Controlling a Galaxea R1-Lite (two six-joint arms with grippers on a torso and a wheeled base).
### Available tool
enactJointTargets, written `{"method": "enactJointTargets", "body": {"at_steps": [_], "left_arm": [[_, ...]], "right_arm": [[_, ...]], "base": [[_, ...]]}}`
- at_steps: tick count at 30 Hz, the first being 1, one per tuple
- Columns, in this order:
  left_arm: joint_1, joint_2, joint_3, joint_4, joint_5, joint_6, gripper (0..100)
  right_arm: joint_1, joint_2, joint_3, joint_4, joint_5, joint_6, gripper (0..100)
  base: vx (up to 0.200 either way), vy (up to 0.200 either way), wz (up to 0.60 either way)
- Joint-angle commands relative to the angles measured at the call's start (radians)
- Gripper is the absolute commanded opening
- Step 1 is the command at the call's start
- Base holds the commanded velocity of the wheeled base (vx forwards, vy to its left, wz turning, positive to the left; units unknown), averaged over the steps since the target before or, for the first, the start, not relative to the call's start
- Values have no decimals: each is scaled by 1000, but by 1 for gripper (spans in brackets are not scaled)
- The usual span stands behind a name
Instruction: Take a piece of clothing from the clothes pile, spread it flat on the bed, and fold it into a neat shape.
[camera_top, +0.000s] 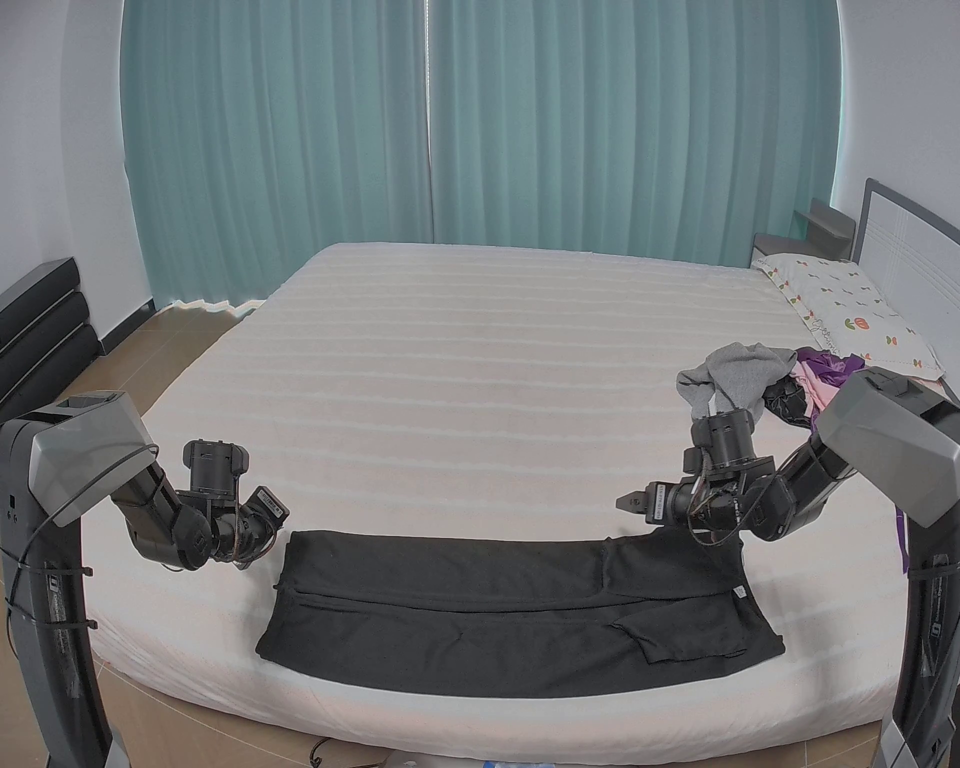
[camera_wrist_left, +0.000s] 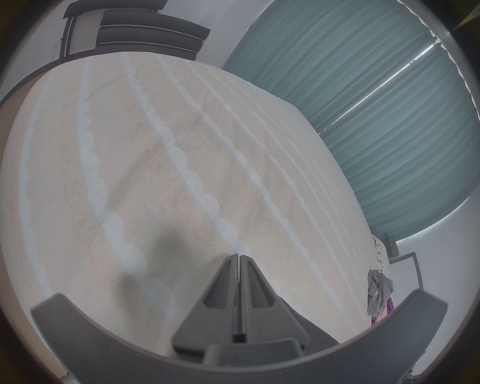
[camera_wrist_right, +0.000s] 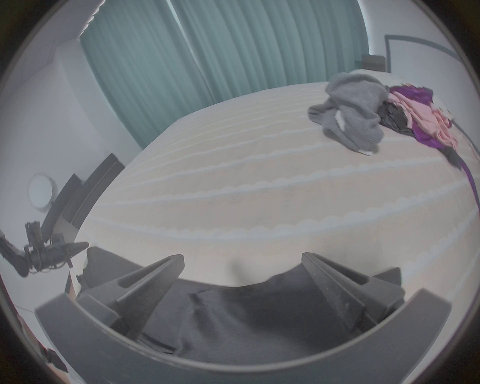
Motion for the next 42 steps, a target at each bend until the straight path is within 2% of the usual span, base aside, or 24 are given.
{"method": "enactJointTargets", "body": {"at_steps": [1, 8, 16, 17, 37, 38, 42], "left_arm": [[0, -3, 3, -1, -1, -2, 0], [0, -3, 6, -1, 0, -1, 0], [0, -5, 6, -1, -1, -1, 0], [0, -5, 6, -1, -1, -1, 0], [-1, -20, 23, -2, 0, 4, 0], [-1, -21, 26, -1, 0, 2, 0], [-3, -48, 54, -2, -4, -1, 0]], "right_arm": [[-91, -3, 21, -4, 44, 19, 100], [-142, 11, 25, 0, 116, 90, 100], [-134, 25, 48, 0, 157, 93, 100], [-134, 26, 48, 1, 157, 93, 0], [-163, 31, 48, 10, 141, 90, 0], [-165, 28, 48, 10, 139, 90, 100], [-166, 2, 65, 1, 141, 101, 100]], "base": [[0, 0, 0], [0, 0, 0], [0, 0, 0], [0, 0, 0], [0, 0, 0], [0, 0, 0], [0, 0, 0]]}}
